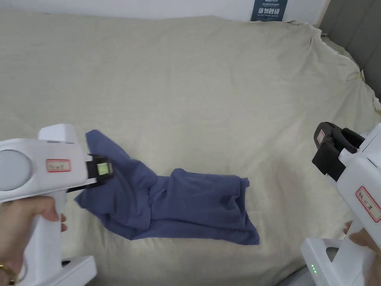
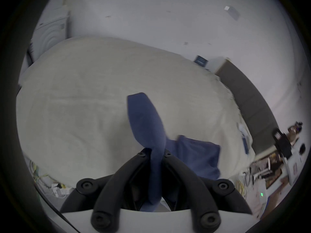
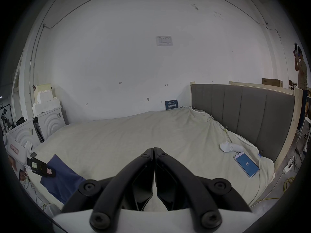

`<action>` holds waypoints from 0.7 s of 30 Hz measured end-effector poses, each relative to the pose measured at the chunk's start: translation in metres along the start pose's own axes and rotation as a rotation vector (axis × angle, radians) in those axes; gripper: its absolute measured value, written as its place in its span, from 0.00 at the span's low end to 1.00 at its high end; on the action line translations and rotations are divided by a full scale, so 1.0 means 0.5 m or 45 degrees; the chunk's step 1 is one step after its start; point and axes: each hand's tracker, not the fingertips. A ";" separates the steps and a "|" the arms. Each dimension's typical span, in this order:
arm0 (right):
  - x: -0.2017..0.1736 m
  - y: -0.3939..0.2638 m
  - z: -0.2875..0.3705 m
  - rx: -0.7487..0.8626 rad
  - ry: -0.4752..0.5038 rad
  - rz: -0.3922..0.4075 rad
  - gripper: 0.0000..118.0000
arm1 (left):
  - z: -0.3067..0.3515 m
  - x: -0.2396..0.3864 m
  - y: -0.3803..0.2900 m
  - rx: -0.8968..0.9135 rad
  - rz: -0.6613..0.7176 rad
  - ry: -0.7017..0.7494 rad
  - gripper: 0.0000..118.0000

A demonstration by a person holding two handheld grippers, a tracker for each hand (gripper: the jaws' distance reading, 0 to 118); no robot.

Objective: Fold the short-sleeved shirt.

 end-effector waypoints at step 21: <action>0.102 -0.011 0.051 0.018 -0.150 -0.050 0.00 | -0.374 0.373 -0.141 -0.422 -0.440 -0.051 0.17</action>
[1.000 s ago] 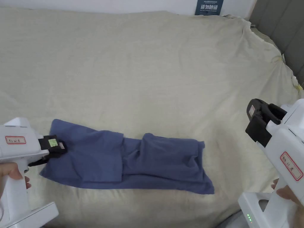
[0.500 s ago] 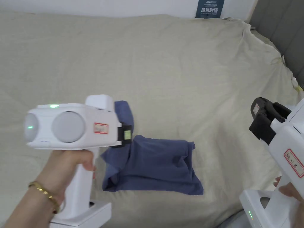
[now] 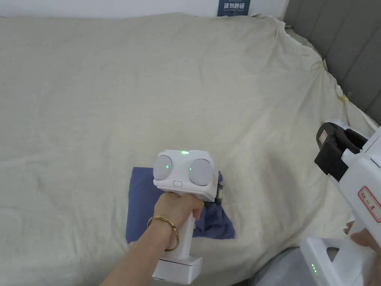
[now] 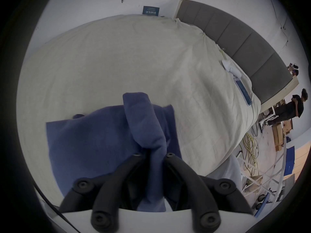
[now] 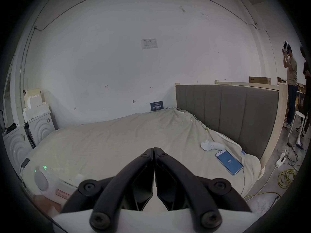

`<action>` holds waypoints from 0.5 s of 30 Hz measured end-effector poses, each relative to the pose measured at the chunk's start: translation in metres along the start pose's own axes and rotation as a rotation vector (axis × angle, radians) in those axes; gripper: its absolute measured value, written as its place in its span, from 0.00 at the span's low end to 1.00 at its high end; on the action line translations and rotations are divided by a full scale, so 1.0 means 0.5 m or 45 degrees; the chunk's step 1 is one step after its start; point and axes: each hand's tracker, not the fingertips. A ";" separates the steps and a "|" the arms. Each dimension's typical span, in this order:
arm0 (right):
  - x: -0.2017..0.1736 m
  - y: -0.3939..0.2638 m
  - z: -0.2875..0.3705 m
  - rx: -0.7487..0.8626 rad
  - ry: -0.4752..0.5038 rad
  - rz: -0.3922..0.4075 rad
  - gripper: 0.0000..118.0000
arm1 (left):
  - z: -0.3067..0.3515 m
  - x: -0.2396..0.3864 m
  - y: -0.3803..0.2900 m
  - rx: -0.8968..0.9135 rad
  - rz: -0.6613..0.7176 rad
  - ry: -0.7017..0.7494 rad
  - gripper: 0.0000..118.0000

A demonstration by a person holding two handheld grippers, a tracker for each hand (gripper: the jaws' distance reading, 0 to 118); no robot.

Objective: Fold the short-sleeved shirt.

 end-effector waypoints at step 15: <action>-0.044 0.010 0.010 0.000 0.017 -0.001 0.00 | 0.181 -0.072 0.028 0.542 0.080 -0.029 0.44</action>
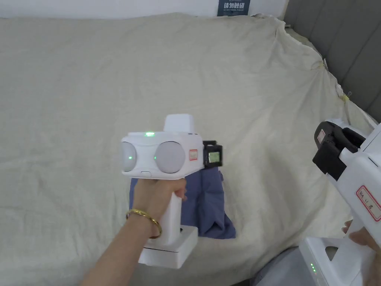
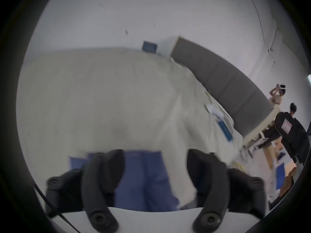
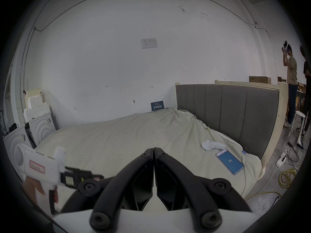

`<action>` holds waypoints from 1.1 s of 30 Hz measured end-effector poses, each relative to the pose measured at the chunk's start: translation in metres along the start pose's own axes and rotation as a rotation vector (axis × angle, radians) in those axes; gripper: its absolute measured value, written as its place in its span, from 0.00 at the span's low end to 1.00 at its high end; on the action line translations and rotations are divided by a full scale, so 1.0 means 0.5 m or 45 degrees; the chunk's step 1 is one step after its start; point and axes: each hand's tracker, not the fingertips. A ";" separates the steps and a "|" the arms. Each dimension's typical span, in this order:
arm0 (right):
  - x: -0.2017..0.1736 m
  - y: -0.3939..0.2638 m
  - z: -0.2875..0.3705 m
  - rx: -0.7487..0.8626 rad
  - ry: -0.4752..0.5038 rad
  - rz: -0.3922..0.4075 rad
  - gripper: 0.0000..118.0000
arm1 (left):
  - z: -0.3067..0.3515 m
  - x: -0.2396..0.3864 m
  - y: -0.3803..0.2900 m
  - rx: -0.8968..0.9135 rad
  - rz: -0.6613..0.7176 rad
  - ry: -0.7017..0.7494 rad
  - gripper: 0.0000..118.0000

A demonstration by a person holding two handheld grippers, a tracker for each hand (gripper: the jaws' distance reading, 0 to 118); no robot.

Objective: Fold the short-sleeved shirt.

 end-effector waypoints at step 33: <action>0.101 -0.008 0.027 -0.017 -0.118 -0.021 0.00 | -0.174 0.161 -0.216 -0.177 -0.154 -0.045 0.00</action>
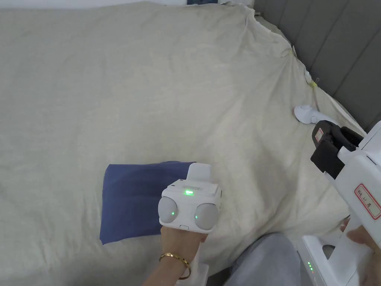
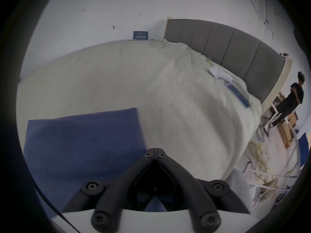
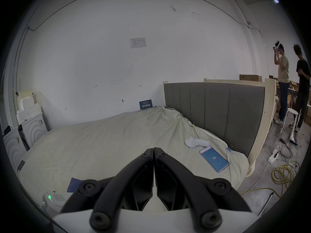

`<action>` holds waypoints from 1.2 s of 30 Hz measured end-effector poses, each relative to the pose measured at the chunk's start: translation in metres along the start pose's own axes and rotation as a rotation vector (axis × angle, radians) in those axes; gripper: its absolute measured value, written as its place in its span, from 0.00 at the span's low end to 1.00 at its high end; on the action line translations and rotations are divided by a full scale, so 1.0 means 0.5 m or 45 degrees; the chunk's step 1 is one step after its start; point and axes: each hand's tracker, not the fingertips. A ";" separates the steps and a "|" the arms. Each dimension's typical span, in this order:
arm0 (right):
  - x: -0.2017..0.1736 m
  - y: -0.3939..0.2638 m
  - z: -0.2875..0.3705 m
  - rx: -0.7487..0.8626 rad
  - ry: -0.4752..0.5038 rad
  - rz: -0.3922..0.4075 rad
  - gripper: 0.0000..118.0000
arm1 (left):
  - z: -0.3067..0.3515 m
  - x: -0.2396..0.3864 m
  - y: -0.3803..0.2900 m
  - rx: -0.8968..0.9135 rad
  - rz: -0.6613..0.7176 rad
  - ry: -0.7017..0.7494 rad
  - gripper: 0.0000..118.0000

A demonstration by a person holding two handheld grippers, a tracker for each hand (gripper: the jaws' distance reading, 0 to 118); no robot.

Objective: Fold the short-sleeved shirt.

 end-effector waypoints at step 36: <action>-0.403 -0.317 -0.217 -0.490 0.350 0.217 0.00 | 0.467 -0.348 -0.016 0.693 0.234 0.561 0.00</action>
